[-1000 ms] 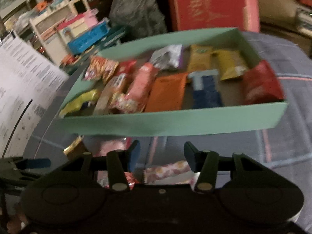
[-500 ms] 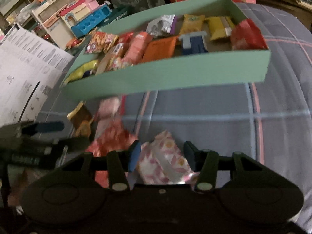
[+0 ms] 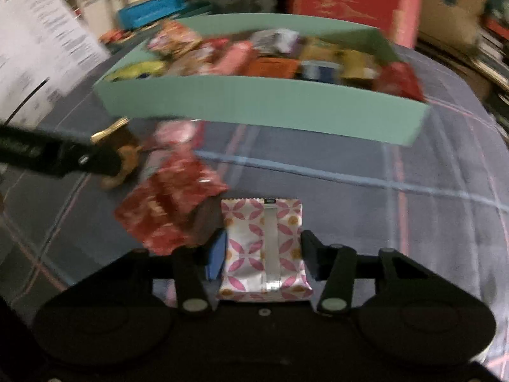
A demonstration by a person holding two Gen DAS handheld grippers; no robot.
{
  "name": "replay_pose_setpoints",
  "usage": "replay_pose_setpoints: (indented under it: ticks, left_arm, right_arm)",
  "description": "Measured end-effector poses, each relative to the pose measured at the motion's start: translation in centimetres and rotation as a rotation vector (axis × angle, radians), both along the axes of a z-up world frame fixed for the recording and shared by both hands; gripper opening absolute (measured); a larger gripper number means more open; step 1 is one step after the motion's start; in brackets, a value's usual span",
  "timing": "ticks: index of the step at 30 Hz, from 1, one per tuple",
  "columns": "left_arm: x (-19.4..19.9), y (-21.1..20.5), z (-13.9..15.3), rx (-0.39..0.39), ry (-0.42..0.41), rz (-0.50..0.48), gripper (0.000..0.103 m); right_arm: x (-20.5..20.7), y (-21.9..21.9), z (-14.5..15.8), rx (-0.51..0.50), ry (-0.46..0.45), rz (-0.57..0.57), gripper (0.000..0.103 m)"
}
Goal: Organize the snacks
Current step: 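Grasp the pink-white patterned packet with the right gripper while the left moves to the pile, then grasp the red foil packet with the left gripper while the right lifts the pink packet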
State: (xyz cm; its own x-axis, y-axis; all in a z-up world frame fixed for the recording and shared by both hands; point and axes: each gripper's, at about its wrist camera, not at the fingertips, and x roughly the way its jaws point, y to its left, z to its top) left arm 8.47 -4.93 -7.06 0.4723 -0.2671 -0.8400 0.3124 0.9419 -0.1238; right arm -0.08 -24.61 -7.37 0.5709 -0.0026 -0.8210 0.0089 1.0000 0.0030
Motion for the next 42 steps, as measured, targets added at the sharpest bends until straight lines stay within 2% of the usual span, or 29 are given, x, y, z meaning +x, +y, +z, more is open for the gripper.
replay_pose_setpoints:
  ticks: [3, 5, 8, 11, 12, 15, 18, 20, 23, 27, 30, 36, 37, 38, 40, 42]
  left_arm:
    - [-0.5, -2.1, 0.1, -0.018, -0.003, -0.073, 0.102]
    - [-0.7, -3.8, 0.1, -0.038, -0.002, -0.118, 0.090]
    - [-0.9, -6.4, -0.6, -0.040, 0.014, -0.197, 0.053]
    - [-1.9, -8.9, -1.1, -0.005, 0.006, -0.298, 0.038]
    - [-2.3, -9.5, -1.3, -0.002, 0.011, -0.334, 0.036]
    - [-3.3, -10.7, -1.8, 0.016, 0.014, -0.389, 0.036]
    - [-3.3, -11.2, -2.2, 0.049, 0.018, -0.375, 0.039]
    - [-2.9, -11.1, -2.4, 0.062, 0.026, -0.350, 0.052]
    - [-2.4, -11.3, -2.3, 0.065, 0.027, -0.326, 0.065]
    - [-2.0, -11.3, -2.1, 0.043, 0.044, -0.309, 0.070]
    - [-1.8, -11.2, -1.9, 0.028, 0.058, -0.292, 0.078]
    - [-1.0, -10.9, -1.7, 0.017, 0.063, -0.225, 0.075]
    - [-0.9, -11.2, -1.8, 0.026, 0.061, -0.224, 0.070]
    - [-0.9, -11.4, -2.0, 0.035, 0.059, -0.231, 0.059]
    - [-1.1, -12.2, -2.5, 0.070, 0.046, -0.266, 0.044]
    - [-1.9, -12.9, -2.7, 0.121, -0.016, -0.302, 0.040]
  right_arm:
    - [-0.7, -2.6, 0.1, 0.062, -0.003, -0.090, 0.050]
    - [-1.3, -4.1, -0.1, 0.096, -0.009, -0.145, 0.050]
    - [-2.3, -5.6, 0.0, 0.135, -0.030, -0.196, 0.050]
    - [-3.2, -6.7, -0.1, 0.161, -0.050, -0.220, 0.050]
    - [-3.4, -6.8, -0.2, 0.167, -0.056, -0.223, 0.050]
    - [-3.7, -6.9, -0.2, 0.176, -0.071, -0.227, 0.050]
    - [-3.5, -6.8, -0.3, 0.169, -0.085, -0.222, 0.050]
    - [-3.4, -6.7, -0.4, 0.168, -0.093, -0.220, 0.050]
    - [-3.5, -6.9, -0.4, 0.179, -0.104, -0.226, 0.050]
    - [-3.4, -7.5, -0.4, 0.228, -0.109, -0.253, 0.050]
    - [-3.6, -8.0, -0.4, 0.264, -0.112, -0.269, 0.050]
    - [-4.0, -8.5, -0.4, 0.284, -0.124, -0.306, 0.050]
    - [-4.2, -8.6, -0.4, 0.286, -0.126, -0.315, 0.050]
    - [-4.3, -8.8, -0.4, 0.286, -0.126, -0.324, 0.050]
    - [-4.5, -9.3, -0.5, 0.292, -0.127, -0.339, 0.050]
    - [-4.7, -9.6, -0.6, 0.299, -0.128, -0.351, 0.050]
